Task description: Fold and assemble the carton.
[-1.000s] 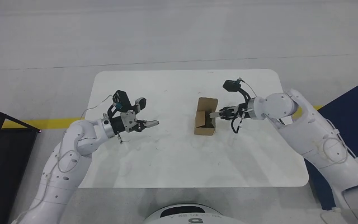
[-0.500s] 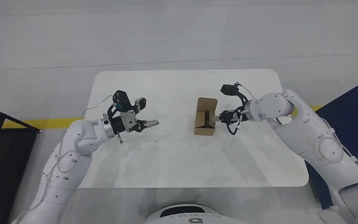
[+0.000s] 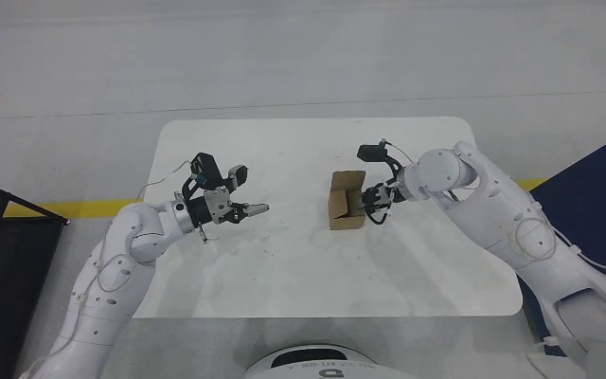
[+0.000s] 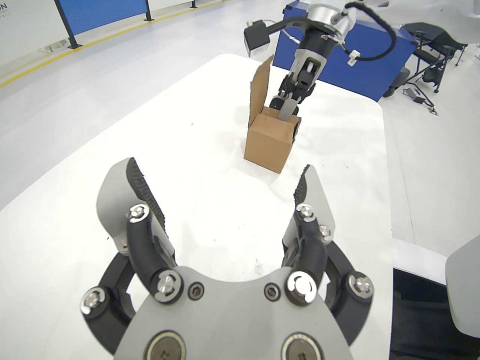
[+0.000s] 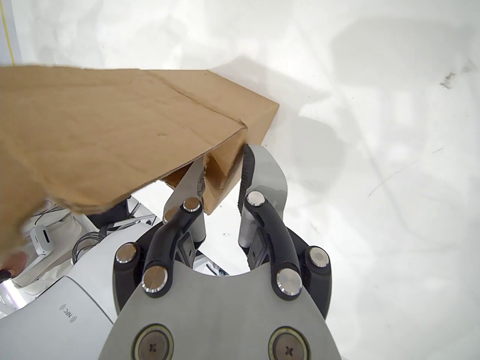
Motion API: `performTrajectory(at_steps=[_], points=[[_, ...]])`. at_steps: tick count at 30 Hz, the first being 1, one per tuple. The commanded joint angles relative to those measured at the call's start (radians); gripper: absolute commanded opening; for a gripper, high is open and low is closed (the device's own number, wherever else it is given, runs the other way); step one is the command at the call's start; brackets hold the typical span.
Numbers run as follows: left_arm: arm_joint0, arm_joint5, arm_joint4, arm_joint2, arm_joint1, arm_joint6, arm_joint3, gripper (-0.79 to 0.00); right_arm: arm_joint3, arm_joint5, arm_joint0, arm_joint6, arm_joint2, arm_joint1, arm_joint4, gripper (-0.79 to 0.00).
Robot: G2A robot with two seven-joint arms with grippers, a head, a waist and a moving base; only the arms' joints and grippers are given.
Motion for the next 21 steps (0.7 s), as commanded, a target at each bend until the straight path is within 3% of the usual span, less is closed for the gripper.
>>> performTrajectory(at_steps=[1, 11, 13, 14, 19, 20, 21], points=[[0.0, 0.0, 0.0, 0.0, 0.0, 0.0, 0.0, 0.0, -0.004, 0.01, 0.006, -0.002, -0.002, -0.004, -0.009, -0.61], [0.0, 0.0, 0.0, 0.0, 0.0, 0.0, 0.0, 0.0, -0.018, 0.078, 0.006, 0.006, -0.011, -0.013, -0.069, -0.616], [0.0, 0.0, 0.0, 0.0, 0.0, 0.0, 0.0, 0.0, -0.016, 0.08, 0.006, 0.006, -0.014, -0.016, -0.074, -0.662], [0.0, 0.0, 0.0, 0.0, 0.0, 0.0, 0.0, 0.0, -0.015, 0.083, 0.007, 0.005, -0.014, -0.017, -0.079, -0.785], [0.0, 0.0, 0.0, 0.0, 0.0, 0.0, 0.0, 0.0, -0.029, 0.096, 0.005, -0.008, -0.003, -0.018, -0.095, -0.785], [0.0, 0.0, 0.0, 0.0, 0.0, 0.0, 0.0, 0.0, -0.033, 0.099, 0.002, -0.01, 0.002, -0.018, -0.097, -0.72], [0.0, 0.0, 0.0, 0.0, 0.0, 0.0, 0.0, 0.0, -0.037, 0.104, -0.002, -0.011, 0.006, -0.017, -0.1, -0.502]])
